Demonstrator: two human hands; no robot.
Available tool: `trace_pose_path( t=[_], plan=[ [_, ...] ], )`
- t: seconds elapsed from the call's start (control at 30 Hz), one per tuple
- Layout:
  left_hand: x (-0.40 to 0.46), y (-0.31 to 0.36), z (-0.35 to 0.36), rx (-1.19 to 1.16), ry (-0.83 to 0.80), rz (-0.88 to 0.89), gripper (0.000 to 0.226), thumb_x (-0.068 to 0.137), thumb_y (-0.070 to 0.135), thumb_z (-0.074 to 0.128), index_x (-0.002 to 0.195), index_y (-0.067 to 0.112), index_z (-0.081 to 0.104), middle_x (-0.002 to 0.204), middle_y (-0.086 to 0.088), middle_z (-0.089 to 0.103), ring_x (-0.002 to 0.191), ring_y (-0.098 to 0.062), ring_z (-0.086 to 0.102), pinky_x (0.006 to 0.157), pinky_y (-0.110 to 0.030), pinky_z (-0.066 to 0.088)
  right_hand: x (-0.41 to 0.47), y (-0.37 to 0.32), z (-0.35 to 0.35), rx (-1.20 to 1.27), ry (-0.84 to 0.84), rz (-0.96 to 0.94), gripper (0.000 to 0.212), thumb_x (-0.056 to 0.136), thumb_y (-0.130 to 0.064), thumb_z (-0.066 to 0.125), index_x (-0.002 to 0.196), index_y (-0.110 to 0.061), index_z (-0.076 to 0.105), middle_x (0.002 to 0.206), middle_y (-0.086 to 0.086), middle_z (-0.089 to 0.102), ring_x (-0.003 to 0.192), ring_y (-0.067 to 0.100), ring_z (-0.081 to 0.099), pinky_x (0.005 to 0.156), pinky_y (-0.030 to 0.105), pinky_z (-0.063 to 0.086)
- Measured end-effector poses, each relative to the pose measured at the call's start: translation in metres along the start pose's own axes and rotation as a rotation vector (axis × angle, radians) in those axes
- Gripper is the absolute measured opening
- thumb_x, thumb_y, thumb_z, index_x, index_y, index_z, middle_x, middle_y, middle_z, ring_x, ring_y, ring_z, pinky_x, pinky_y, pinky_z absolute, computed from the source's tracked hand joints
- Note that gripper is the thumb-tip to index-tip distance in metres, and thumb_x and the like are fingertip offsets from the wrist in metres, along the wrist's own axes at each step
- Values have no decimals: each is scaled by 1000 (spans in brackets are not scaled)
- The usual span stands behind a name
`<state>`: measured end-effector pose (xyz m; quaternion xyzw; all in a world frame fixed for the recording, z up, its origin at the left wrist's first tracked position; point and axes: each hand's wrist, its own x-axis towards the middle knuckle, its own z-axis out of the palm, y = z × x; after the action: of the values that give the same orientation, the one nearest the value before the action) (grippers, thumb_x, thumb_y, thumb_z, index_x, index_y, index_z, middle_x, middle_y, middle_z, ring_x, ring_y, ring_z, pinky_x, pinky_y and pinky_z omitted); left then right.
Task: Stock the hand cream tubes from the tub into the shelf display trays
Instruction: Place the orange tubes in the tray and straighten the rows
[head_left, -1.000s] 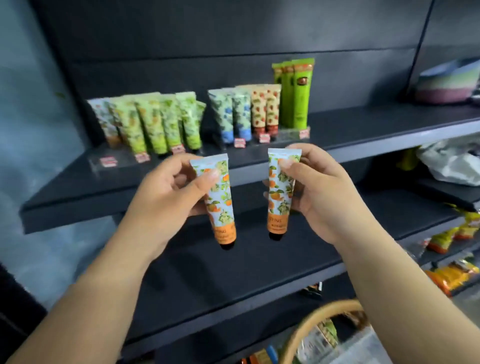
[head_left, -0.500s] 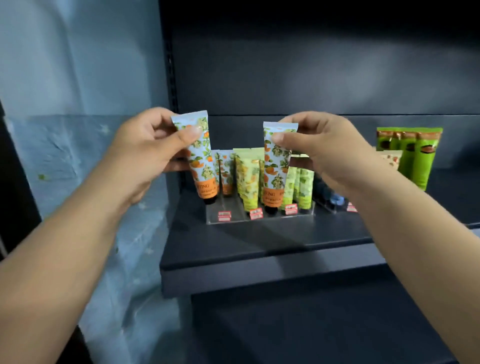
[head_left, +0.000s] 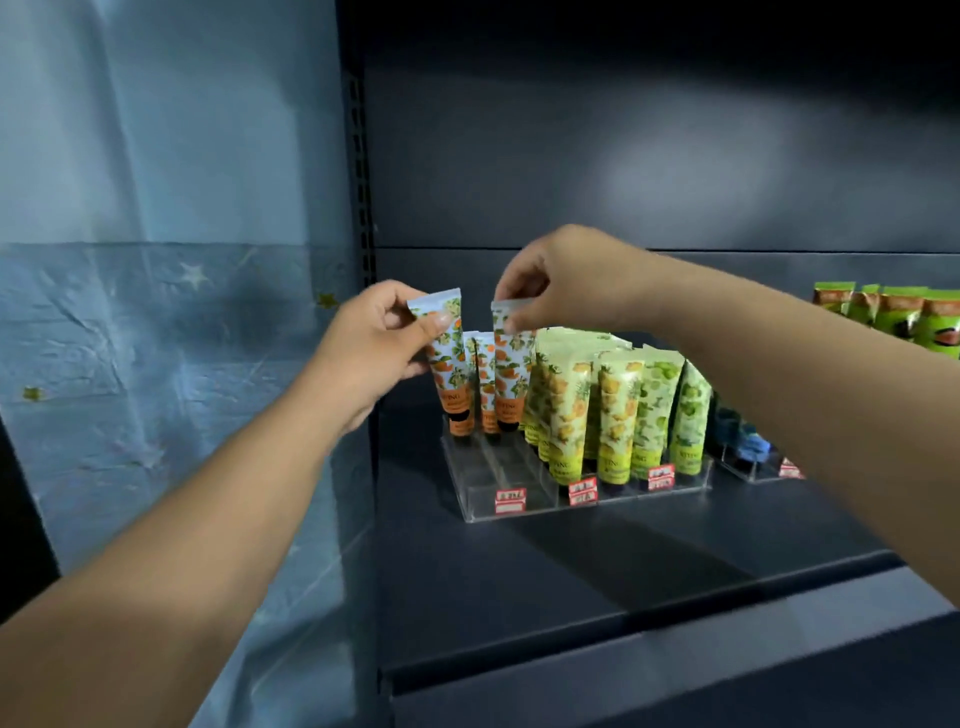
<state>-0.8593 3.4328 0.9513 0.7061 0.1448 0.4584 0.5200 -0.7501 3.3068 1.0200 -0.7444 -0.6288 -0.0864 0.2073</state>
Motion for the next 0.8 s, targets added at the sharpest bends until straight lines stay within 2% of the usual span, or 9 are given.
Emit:
trace_pose_path(
  t=[0.07,0.13,0.2,0.3,0.53,0.63,0.67,0.73,0.8],
  plan=[
    [2,-8,3,8,-8,-18,18,87,8,58,75,20,53,73,5,64,69,-5,62,63,-22,53,7,2,5,-107,-32,-19,17,82,-22,68,98,-18,68,76,-15,55,79,6,53,62,13,40],
    [4,-15,7,24,-24,-32,18,87,7,59,75,20,53,74,3,63,69,-4,61,63,-21,53,13,5,10,-183,-57,-31,22,83,-23,67,103,-17,66,84,-11,55,84,8,52,62,18,41],
    [4,-21,9,30,-30,-48,17,86,7,59,76,19,54,76,2,64,70,-6,62,63,-22,53,16,9,14,-227,-78,-43,23,84,-23,65,107,-16,64,90,-9,53,86,8,51,60,16,38],
    [5,-28,11,55,-26,-61,17,86,8,60,76,20,55,77,1,64,72,-8,62,63,-23,51,22,13,19,-248,-99,-43,23,85,-22,64,107,-16,65,91,-9,54,86,9,50,60,8,33],
    [3,-37,16,116,-34,-110,15,84,10,63,77,20,55,78,-2,65,75,-13,63,74,-32,55,32,16,23,-242,-124,-34,24,84,-23,65,107,-16,65,93,-6,57,85,9,50,57,10,33],
    [3,-39,18,119,-33,-117,15,85,10,62,78,22,56,79,-1,66,76,-12,63,75,-31,55,34,17,27,-248,-156,-24,29,84,-25,66,111,-15,63,107,-2,62,90,12,52,61,19,40],
    [3,-39,19,121,-32,-119,15,85,11,62,78,23,56,79,-1,66,77,-13,63,77,-32,55,34,17,29,-257,-172,-17,32,84,-25,66,113,-14,62,111,-1,62,94,14,54,66,21,40],
    [3,-40,19,137,-42,-125,15,85,13,62,79,25,56,82,-1,66,80,-14,63,81,-36,54,34,18,31,-274,-197,-10,36,85,-25,65,118,-13,60,117,-1,61,103,15,55,75,22,37],
    [3,-42,19,167,-65,-131,19,84,12,64,83,29,55,90,-1,67,89,-16,63,85,-37,53,34,19,32,-274,-210,-8,37,85,-25,64,119,-13,59,119,0,61,106,15,54,76,22,36]
  ],
)
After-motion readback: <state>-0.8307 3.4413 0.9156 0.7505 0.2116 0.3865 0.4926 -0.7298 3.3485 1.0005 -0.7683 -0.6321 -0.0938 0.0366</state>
